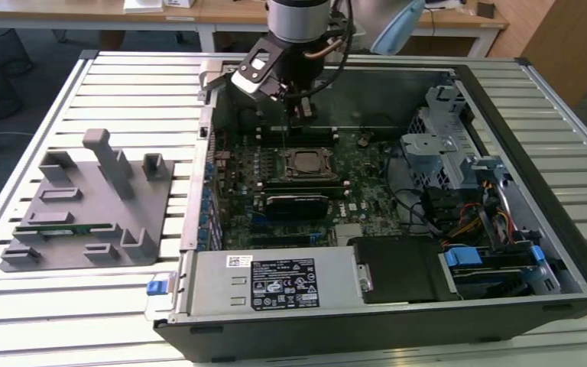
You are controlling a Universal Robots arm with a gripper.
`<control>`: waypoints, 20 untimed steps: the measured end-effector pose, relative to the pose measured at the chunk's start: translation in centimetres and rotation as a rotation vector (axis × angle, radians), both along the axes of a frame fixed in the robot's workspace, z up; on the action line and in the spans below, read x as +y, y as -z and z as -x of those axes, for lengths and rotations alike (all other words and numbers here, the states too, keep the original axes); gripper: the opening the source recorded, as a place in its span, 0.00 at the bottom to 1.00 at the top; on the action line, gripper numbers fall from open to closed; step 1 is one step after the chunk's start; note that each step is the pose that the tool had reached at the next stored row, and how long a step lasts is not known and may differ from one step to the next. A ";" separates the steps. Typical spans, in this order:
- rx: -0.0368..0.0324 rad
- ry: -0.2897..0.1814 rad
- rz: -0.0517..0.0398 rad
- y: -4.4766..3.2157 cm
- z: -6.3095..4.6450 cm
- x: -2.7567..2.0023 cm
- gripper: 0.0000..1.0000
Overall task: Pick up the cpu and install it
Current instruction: 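Install the first cpu locking lever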
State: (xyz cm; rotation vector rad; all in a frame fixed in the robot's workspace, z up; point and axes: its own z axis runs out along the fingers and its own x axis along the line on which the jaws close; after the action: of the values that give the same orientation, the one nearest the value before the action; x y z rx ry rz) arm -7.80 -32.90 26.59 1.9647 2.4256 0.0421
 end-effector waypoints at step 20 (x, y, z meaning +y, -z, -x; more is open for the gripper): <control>0.0170 -0.267 0.0128 -0.36 0.0 0.01 0.11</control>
State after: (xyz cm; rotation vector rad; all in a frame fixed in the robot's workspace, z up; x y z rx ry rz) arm -7.81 -32.89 26.96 1.6294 2.6732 0.0138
